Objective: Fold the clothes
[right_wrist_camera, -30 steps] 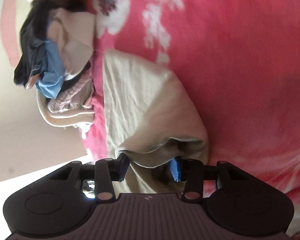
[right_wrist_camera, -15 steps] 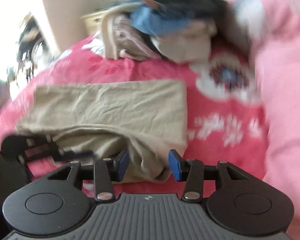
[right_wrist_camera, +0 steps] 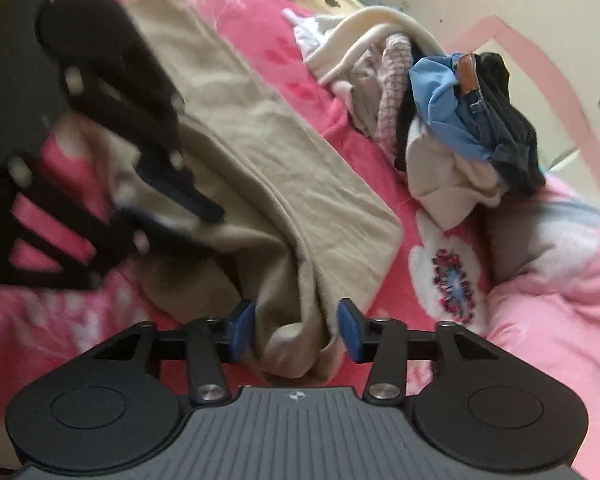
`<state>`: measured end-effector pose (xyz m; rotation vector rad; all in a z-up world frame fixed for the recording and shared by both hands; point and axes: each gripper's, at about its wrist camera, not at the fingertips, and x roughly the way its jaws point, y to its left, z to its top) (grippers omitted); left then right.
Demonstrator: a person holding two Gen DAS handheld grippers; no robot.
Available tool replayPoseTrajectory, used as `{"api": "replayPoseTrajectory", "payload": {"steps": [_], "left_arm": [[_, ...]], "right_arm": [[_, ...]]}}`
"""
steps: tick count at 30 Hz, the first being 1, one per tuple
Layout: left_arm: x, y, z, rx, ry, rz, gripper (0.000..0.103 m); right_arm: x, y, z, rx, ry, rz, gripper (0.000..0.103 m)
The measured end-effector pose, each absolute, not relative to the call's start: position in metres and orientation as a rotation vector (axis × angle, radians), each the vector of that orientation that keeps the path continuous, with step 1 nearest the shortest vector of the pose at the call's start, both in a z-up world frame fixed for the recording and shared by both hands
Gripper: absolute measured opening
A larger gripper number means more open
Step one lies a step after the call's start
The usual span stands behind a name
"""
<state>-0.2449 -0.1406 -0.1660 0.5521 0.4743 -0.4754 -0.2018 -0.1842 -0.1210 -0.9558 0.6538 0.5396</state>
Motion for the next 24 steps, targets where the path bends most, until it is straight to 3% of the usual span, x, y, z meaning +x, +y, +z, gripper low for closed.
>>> {"api": "replayPoseTrajectory", "payload": {"steps": [4, 8, 10, 12, 14, 20, 24], "left_arm": [[-0.248, -0.138, -0.165, 0.552, 0.468, -0.478, 0.009], [-0.257, -0.142, -0.171, 0.611, 0.443, -0.497, 0.008], [-0.262, -0.148, -0.182, 0.685, 0.441, -0.516, 0.008], [-0.268, -0.153, -0.193, 0.75, 0.439, -0.528, 0.009], [-0.274, -0.155, -0.195, 0.78, 0.423, -0.526, 0.009], [-0.267, -0.147, -0.191, 0.755, 0.435, -0.537, 0.01], [-0.256, -0.138, -0.189, 0.74, 0.444, -0.541, 0.011]], "right_arm": [[-0.209, -0.183, -0.134, -1.1, 0.574, 0.472, 0.026], [-0.216, -0.187, -0.137, -1.12, 0.544, 0.399, 0.026], [-0.216, -0.192, -0.146, -1.115, 0.587, 0.385, 0.036], [-0.219, -0.197, -0.141, -1.08, 0.593, 0.395, 0.04], [-0.218, -0.207, -0.128, -1.003, 0.605, 0.384, 0.053], [-0.202, -0.246, -0.101, -0.672, 0.793, 0.384, 0.049], [-0.187, -0.278, -0.08, -0.283, 0.928, 0.443, 0.046]]}}
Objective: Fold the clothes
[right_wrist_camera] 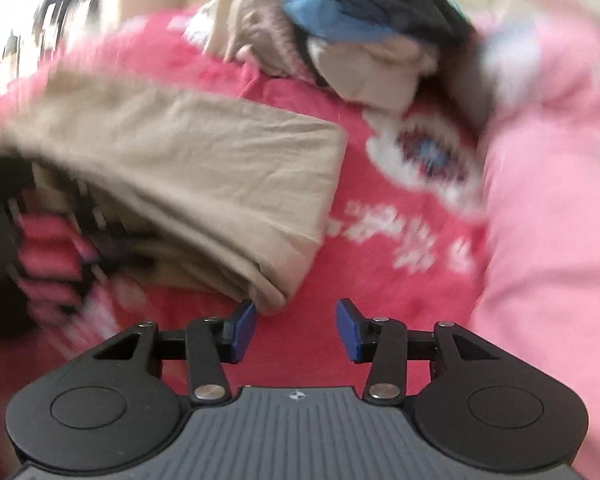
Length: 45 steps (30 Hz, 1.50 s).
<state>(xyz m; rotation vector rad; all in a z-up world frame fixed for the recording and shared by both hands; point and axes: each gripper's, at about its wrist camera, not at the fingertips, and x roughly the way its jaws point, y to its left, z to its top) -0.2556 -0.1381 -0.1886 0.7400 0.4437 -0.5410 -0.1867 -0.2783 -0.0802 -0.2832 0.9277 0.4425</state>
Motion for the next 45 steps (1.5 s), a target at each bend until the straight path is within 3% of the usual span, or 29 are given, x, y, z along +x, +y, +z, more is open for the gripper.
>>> {"api": "replayPoseTrajectory", "payload": {"steps": [4, 9, 14, 16, 20, 27, 33, 35, 39, 42, 45], "left_arm": [[-0.248, -0.133, -0.188, 0.731, 0.45, -0.54, 0.011], [-0.237, -0.125, -0.183, 0.705, 0.472, -0.535, 0.016], [-0.238, -0.109, -0.167, 0.645, 0.514, -0.541, 0.024], [-0.234, -0.098, -0.163, 0.59, 0.546, -0.542, 0.024], [-0.227, -0.076, -0.154, 0.515, 0.566, -0.518, 0.024], [-0.202, -0.049, -0.136, 0.481, 0.49, -0.467, 0.024], [-0.178, -0.033, -0.156, 0.584, 0.506, -0.447, 0.03], [-0.168, -0.029, -0.173, 0.64, 0.54, -0.455, 0.031], [-0.146, -0.022, -0.186, 0.696, 0.523, -0.459, 0.029], [-0.131, -0.017, -0.186, 0.669, 0.528, -0.455, 0.028], [-0.126, -0.013, -0.192, 0.657, 0.525, -0.453, 0.025]], "right_arm": [[-0.174, -0.301, -0.07, -0.051, 0.954, 0.44, 0.046], [-0.141, -0.333, -0.089, 0.446, 1.123, 0.353, 0.048], [-0.118, -0.34, -0.118, 0.767, 1.226, 0.282, 0.063], [-0.117, -0.33, -0.122, 0.732, 1.256, 0.277, 0.062], [-0.122, -0.32, -0.113, 0.596, 1.216, 0.282, 0.031], [-0.134, -0.308, -0.092, 0.406, 1.115, 0.343, 0.018], [-0.139, -0.293, -0.1, 0.192, 1.105, 0.357, 0.017], [-0.14, -0.285, -0.108, 0.113, 1.105, 0.359, 0.022], [-0.159, -0.272, -0.083, -0.105, 0.941, 0.362, 0.025], [-0.181, -0.26, -0.063, -0.284, 0.773, 0.43, 0.039], [-0.191, -0.237, -0.061, -0.367, 0.722, 0.577, 0.038]]}}
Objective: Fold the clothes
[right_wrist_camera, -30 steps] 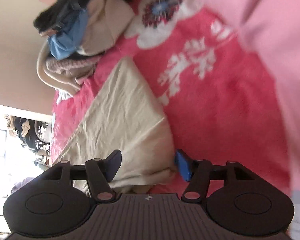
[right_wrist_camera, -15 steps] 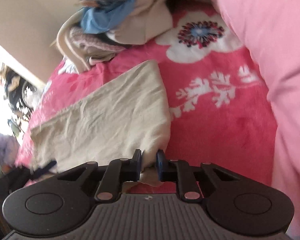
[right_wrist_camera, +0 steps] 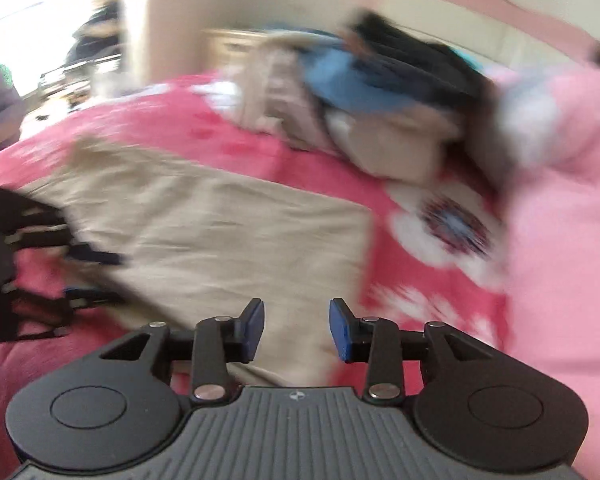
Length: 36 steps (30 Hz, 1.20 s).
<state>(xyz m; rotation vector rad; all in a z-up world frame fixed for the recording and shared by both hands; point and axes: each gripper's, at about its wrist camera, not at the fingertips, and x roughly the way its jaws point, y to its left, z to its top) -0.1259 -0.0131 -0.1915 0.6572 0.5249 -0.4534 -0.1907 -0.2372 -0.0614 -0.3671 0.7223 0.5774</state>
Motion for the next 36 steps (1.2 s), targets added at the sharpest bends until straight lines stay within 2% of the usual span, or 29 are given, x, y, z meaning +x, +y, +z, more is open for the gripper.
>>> {"api": "replayPoseTrajectory", "payload": {"steps": [3, 6, 9, 11, 18, 23, 27, 28, 30, 33, 36], "left_arm": [[-0.155, -0.022, -0.187, 0.67, 0.519, -0.459, 0.022], [-0.17, -0.026, -0.185, 0.667, 0.533, -0.46, 0.021], [-0.189, -0.03, -0.181, 0.668, 0.539, -0.448, 0.024], [-0.203, -0.028, -0.173, 0.649, 0.556, -0.445, 0.026], [-0.207, 0.022, -0.112, 0.264, 0.626, -0.418, 0.037], [-0.179, 0.041, -0.114, 0.202, 0.653, -0.257, 0.039], [-0.172, 0.058, -0.146, 0.225, 0.746, -0.111, 0.04], [-0.174, 0.066, -0.153, 0.205, 0.762, -0.087, 0.04], [-0.177, 0.078, -0.157, 0.133, 0.765, -0.076, 0.04], [-0.173, 0.081, -0.147, 0.097, 0.781, -0.059, 0.04], [-0.167, 0.084, -0.133, 0.075, 0.746, -0.032, 0.043]], "right_arm": [[-0.191, -0.213, -0.08, -0.441, 0.751, 0.618, 0.038], [-0.18, -0.215, -0.121, -0.406, 0.919, 0.611, 0.038], [-0.192, -0.213, -0.113, -0.477, 0.856, 0.615, 0.038], [-0.191, -0.216, -0.093, -0.416, 0.832, 0.608, 0.038], [-0.168, -0.206, -0.041, -0.198, 0.643, 0.663, 0.038], [-0.164, -0.177, -0.065, -0.213, 0.618, 0.725, 0.04], [-0.187, -0.17, -0.126, -0.33, 0.718, 0.762, 0.04], [-0.199, -0.174, -0.135, -0.322, 0.659, 0.755, 0.04], [-0.209, -0.176, -0.136, -0.363, 0.591, 0.765, 0.04], [-0.194, -0.175, -0.114, -0.327, 0.652, 0.778, 0.04], [-0.183, -0.184, -0.097, -0.194, 0.635, 0.785, 0.04]]}}
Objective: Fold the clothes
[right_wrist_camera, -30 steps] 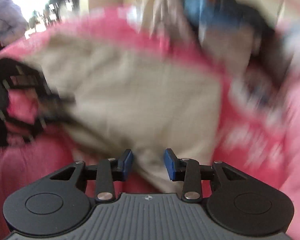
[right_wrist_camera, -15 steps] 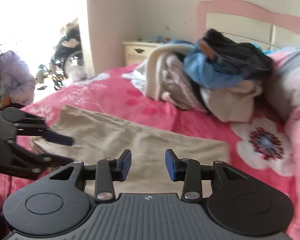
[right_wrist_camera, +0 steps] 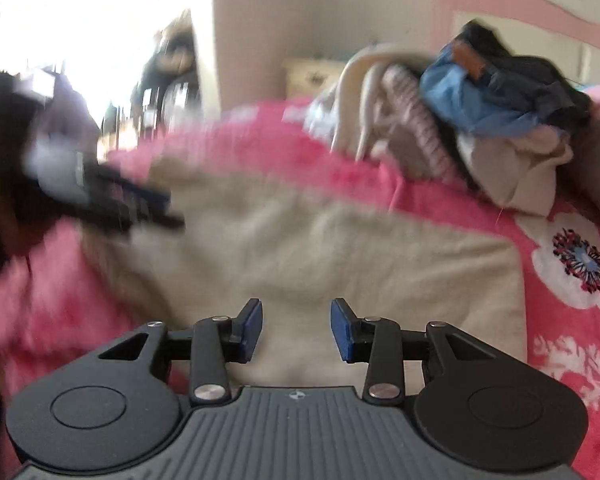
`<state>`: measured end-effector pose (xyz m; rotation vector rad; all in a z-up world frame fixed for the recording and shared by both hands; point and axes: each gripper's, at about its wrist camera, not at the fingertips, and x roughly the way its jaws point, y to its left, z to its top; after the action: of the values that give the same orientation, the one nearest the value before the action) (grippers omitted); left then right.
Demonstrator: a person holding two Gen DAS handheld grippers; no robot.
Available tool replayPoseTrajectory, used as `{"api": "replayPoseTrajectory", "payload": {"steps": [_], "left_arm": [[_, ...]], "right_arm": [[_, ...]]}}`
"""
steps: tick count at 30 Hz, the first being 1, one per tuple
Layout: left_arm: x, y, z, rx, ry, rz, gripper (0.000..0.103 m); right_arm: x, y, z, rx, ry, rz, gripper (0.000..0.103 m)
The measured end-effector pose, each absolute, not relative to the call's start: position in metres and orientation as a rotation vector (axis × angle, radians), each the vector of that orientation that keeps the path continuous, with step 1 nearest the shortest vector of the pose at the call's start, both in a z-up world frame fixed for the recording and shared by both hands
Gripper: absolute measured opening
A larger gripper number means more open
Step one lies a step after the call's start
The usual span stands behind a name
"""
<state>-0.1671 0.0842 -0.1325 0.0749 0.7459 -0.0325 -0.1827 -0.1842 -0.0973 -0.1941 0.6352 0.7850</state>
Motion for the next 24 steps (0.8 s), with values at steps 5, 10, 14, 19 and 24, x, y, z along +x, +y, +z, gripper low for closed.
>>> {"api": "replayPoseTrajectory", "payload": {"steps": [5, 10, 14, 19, 24], "left_arm": [[-0.156, 0.112, -0.153, -0.008, 0.778, 0.112, 0.048], [-0.161, 0.123, -0.14, -0.092, 0.743, 0.168, 0.048], [-0.15, 0.127, -0.123, -0.128, 0.688, 0.123, 0.05], [-0.108, 0.139, -0.148, -0.101, 0.722, 0.137, 0.05], [-0.106, 0.173, -0.159, -0.325, 0.717, 0.129, 0.046]], "right_arm": [[-0.177, -0.177, -0.129, -0.301, 0.776, 0.768, 0.04], [-0.175, -0.179, -0.108, -0.311, 0.739, 0.791, 0.04], [-0.151, -0.175, -0.102, -0.286, 0.733, 0.782, 0.04], [-0.133, -0.172, -0.137, -0.274, 0.81, 0.755, 0.04], [-0.13, -0.165, -0.117, -0.297, 0.804, 0.744, 0.04]]}}
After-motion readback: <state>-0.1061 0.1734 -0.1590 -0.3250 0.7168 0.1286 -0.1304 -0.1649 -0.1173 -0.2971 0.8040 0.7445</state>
